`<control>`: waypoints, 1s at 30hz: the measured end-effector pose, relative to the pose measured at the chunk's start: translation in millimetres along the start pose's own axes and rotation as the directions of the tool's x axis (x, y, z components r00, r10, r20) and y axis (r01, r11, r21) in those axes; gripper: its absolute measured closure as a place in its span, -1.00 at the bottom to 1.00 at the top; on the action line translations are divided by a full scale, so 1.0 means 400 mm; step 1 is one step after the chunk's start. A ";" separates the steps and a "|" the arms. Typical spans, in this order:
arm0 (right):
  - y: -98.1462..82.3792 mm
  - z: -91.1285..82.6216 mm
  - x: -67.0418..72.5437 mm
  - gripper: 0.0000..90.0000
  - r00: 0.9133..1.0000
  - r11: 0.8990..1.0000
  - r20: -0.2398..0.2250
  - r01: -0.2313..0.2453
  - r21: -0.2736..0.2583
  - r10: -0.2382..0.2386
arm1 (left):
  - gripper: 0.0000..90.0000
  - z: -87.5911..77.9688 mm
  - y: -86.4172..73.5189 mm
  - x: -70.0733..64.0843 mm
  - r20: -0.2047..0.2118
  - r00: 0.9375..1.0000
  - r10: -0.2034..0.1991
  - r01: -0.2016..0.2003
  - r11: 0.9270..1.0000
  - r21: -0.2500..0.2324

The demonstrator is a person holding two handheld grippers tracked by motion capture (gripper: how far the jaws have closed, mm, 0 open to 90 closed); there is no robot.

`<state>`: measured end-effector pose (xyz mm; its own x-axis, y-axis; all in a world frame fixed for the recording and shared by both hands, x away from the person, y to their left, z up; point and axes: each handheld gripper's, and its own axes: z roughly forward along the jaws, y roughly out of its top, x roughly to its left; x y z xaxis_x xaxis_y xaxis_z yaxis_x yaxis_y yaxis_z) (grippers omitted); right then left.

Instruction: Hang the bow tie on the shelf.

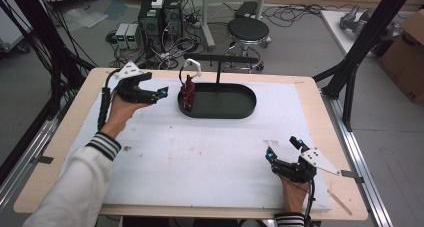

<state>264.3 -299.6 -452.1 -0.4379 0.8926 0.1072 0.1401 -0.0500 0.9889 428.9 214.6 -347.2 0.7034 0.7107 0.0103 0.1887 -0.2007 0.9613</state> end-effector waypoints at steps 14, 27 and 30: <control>-0.001 -0.001 0.007 -0.92 1.000 1.000 0.011 0.018 -0.001 -0.017 | -0.76 -0.268 -0.246 -0.111 -0.010 0.999 0.053 -0.054 0.989 -0.137; -0.003 -0.003 0.016 -0.92 0.998 0.998 0.010 0.064 -0.010 -0.064 | -0.76 -0.308 -0.359 -0.138 -0.011 0.999 -0.041 0.037 0.973 -0.228; -0.003 -0.003 0.015 -0.92 0.998 0.998 0.009 0.060 -0.015 -0.060 | -0.76 -0.316 -0.364 -0.145 -0.031 0.999 -0.037 0.028 0.965 -0.262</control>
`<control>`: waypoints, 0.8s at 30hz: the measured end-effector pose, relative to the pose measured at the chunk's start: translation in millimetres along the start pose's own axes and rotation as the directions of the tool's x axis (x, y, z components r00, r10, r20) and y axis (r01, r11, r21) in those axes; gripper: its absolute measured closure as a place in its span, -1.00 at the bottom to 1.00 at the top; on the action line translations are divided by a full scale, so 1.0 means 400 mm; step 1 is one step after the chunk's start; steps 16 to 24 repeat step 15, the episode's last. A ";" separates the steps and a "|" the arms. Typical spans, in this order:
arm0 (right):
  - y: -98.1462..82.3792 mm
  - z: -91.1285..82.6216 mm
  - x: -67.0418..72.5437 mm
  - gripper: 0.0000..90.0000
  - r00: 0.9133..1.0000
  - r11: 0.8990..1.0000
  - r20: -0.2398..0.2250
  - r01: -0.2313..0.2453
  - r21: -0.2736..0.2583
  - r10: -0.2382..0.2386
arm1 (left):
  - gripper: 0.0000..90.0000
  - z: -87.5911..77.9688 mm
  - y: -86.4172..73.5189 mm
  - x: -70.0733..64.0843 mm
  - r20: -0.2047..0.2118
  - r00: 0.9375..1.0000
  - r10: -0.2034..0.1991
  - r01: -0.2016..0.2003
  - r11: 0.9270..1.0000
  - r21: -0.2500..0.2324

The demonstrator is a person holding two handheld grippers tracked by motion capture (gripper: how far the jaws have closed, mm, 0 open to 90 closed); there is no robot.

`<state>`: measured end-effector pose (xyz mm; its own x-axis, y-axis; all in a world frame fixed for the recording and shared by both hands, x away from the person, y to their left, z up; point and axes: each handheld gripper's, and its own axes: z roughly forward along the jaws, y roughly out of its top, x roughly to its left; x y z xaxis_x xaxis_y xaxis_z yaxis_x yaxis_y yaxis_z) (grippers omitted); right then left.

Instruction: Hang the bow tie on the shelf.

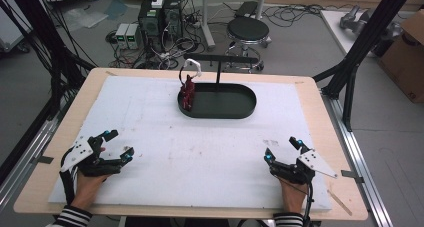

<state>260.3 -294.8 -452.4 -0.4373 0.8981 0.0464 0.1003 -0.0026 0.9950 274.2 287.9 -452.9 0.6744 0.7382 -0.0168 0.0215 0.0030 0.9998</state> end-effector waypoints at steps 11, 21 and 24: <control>0.000 0.000 0.002 -0.92 1.000 1.000 0.002 -0.003 0.004 0.003 | -0.76 -0.004 -0.003 -0.006 -0.040 0.999 0.009 -0.010 1.000 -0.014; 0.000 -0.001 0.002 -0.92 1.000 1.000 0.003 -0.006 0.002 0.006 | -0.76 -0.008 -0.005 -0.006 -0.043 0.999 0.004 -0.005 0.999 -0.036; 0.000 -0.001 0.002 -0.92 1.000 1.000 0.003 -0.006 0.002 0.006 | -0.76 -0.008 -0.005 -0.006 -0.043 0.999 0.004 -0.005 0.999 -0.036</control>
